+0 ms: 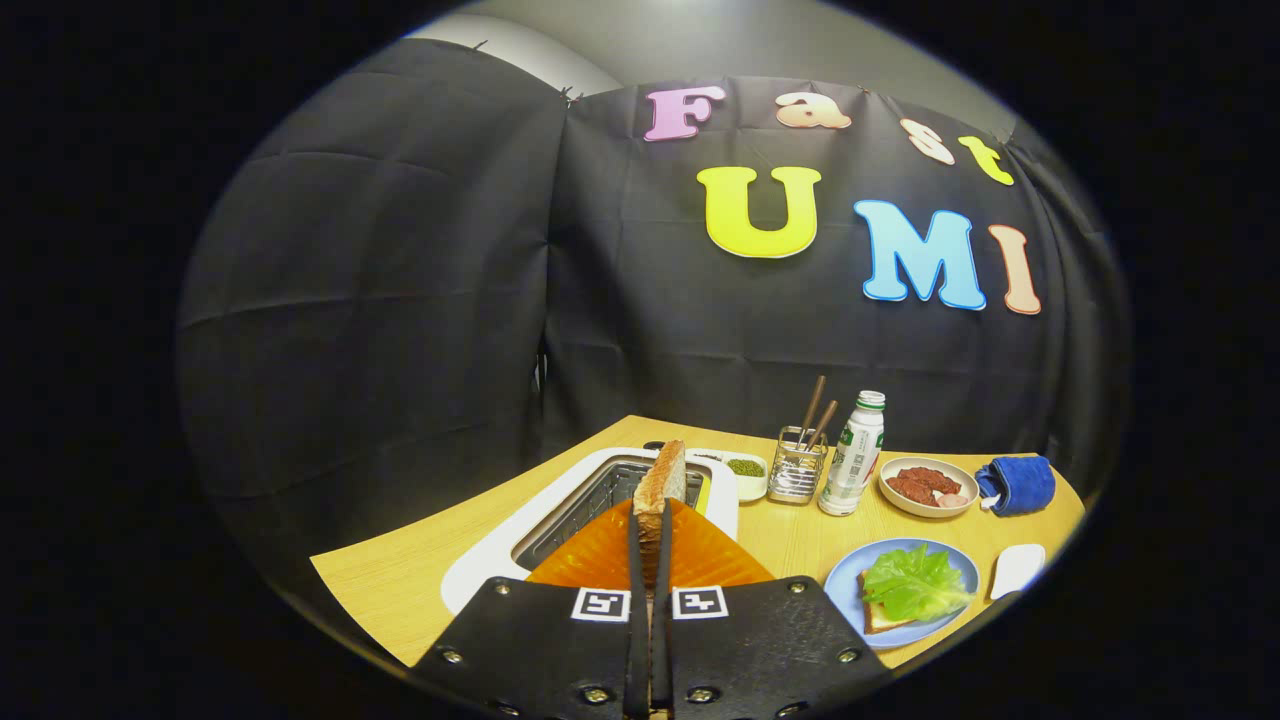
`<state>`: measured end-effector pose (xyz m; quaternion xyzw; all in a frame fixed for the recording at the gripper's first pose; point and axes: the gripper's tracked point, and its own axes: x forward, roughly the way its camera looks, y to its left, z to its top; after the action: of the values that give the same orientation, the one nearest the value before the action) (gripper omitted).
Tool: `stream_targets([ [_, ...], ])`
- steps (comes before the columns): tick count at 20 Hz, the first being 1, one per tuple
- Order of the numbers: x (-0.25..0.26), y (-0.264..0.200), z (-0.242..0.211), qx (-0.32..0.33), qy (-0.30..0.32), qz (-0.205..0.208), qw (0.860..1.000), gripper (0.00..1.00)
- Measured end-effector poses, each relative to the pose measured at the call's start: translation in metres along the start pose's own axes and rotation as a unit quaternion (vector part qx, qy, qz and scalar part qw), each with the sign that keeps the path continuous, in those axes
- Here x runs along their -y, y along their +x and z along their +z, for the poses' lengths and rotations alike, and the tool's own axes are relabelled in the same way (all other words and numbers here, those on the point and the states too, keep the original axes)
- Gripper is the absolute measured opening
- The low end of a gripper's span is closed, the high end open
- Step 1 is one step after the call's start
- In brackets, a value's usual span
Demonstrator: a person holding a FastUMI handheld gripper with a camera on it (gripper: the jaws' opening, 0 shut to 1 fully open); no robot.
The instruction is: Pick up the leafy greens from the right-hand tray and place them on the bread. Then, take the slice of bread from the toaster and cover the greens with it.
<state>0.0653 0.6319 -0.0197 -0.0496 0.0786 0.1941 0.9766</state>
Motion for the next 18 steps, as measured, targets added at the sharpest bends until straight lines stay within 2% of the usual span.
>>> stream_targets([
  [13,0.021,-0.028,0.063,0.046,0.019,-0.002,0.999,0.01],
  [18,0.048,-0.050,0.085,0.063,0.006,-0.009,0.998,0.01],
])
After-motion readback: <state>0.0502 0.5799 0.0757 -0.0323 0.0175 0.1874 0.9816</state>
